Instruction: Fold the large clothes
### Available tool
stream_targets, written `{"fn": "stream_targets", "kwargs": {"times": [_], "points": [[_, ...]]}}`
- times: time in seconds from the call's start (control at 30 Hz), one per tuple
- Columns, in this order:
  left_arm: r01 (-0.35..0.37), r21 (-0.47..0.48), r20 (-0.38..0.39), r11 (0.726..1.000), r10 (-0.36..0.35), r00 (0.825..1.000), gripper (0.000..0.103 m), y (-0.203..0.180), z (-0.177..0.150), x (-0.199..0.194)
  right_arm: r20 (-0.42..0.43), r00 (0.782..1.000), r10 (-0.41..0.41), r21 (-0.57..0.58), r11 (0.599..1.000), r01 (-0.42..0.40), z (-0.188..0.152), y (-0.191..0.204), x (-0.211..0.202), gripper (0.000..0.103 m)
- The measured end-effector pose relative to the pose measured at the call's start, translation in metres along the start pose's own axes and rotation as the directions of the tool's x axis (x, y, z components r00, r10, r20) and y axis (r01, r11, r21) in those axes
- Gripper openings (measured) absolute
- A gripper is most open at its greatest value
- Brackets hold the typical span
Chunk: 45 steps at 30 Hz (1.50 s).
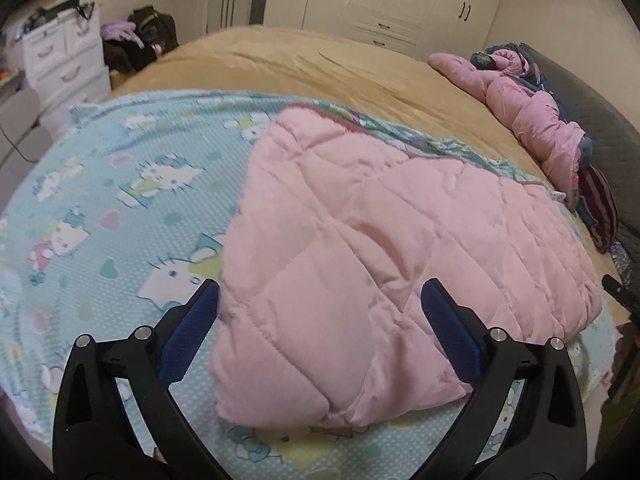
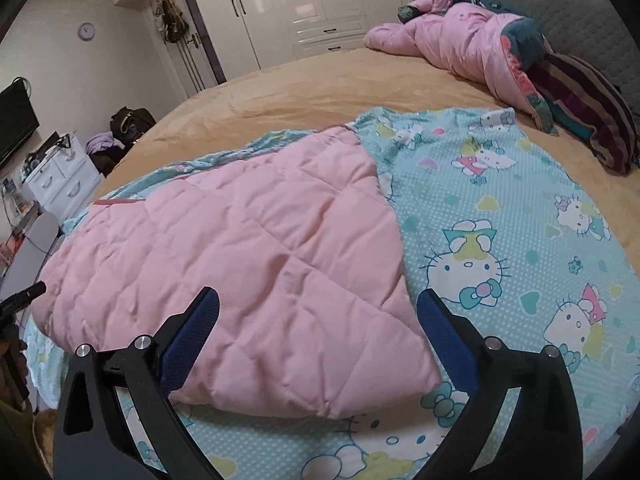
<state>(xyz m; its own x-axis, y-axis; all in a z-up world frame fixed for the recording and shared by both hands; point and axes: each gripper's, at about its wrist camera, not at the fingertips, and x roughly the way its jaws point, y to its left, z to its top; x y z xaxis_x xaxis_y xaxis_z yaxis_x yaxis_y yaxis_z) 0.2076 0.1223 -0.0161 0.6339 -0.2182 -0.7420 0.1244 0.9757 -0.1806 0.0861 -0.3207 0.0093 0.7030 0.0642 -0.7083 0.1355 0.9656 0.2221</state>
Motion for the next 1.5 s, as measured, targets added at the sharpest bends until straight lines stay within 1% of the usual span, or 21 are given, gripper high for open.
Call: {"fn": "stream_targets", "kwargs": {"times": [0.1,0.23,0.37,0.47,0.53,0.57,0.67,0.77,0.83,0.97,1.07,1.17,1.33,1.47,1.5], "points": [[-0.039,0.004,0.032,0.999,0.038,0.999,0.094,-0.002,0.000,-0.016,0.025,1.000,0.011,-0.020,1.000,-0.011,-0.002,0.009,-0.013,0.099],[-0.054,0.003,0.070,0.999,0.053,0.996,0.094,-0.008,-0.001,-0.038,0.075,0.997,0.028,-0.054,0.998,-0.024,-0.004,0.022,-0.035,0.099],[-0.052,0.017,0.132,0.999,0.049,0.990,0.094,-0.020,-0.005,-0.063,0.133,0.990,0.048,-0.098,0.995,-0.036,-0.010,0.037,-0.062,0.099],[-0.045,0.007,0.187,0.999,0.043,0.981,0.094,-0.029,-0.011,-0.082,0.170,0.984,0.058,-0.127,0.991,-0.036,-0.016,0.047,-0.081,0.099],[-0.037,-0.002,0.210,0.999,0.037,0.977,0.094,-0.034,-0.016,-0.091,0.184,0.981,0.060,-0.133,0.990,-0.035,-0.022,0.052,-0.092,0.099],[-0.033,-0.004,0.227,0.999,0.033,0.973,0.094,-0.038,-0.021,-0.098,0.192,0.979,0.074,-0.135,0.990,-0.048,-0.026,0.055,-0.097,0.099],[-0.039,0.009,0.262,0.999,0.036,0.965,0.094,-0.050,-0.034,-0.110,0.204,0.975,0.088,-0.157,0.986,-0.056,-0.038,0.065,-0.108,0.099],[-0.033,0.015,0.275,0.999,0.028,0.961,0.094,-0.059,-0.047,-0.115,0.214,0.970,0.112,-0.165,0.983,-0.077,-0.051,0.074,-0.114,0.099],[-0.025,0.015,0.281,1.000,0.020,0.960,0.094,-0.064,-0.058,-0.117,0.204,0.971,0.124,-0.167,0.982,-0.090,-0.059,0.081,-0.114,0.099],[-0.021,0.025,0.281,0.999,0.013,0.960,0.094,-0.073,-0.078,-0.119,0.241,0.963,0.123,-0.175,0.981,-0.082,-0.078,0.094,-0.119,0.099],[-0.016,0.036,0.279,0.999,0.005,0.960,0.094,-0.079,-0.090,-0.117,0.282,0.954,0.103,-0.208,0.977,-0.044,-0.091,0.103,-0.122,0.099],[-0.026,0.044,0.281,0.999,0.012,0.960,0.094,-0.085,-0.100,-0.115,0.294,0.950,0.103,-0.198,0.979,-0.045,-0.100,0.105,-0.123,0.099],[-0.038,0.022,0.287,0.999,0.030,0.957,0.094,-0.090,-0.114,-0.111,0.282,0.954,0.102,-0.191,0.980,-0.048,-0.117,0.105,-0.121,0.099],[-0.068,0.029,0.261,0.997,0.058,0.964,0.094,-0.096,-0.125,-0.103,0.247,0.964,0.093,-0.195,0.980,-0.044,-0.129,0.106,-0.112,0.099],[-0.065,0.029,0.258,0.997,0.055,0.965,0.094,-0.097,-0.128,-0.102,0.244,0.965,0.092,-0.196,0.980,-0.044,-0.132,0.106,-0.111,0.099]]}}
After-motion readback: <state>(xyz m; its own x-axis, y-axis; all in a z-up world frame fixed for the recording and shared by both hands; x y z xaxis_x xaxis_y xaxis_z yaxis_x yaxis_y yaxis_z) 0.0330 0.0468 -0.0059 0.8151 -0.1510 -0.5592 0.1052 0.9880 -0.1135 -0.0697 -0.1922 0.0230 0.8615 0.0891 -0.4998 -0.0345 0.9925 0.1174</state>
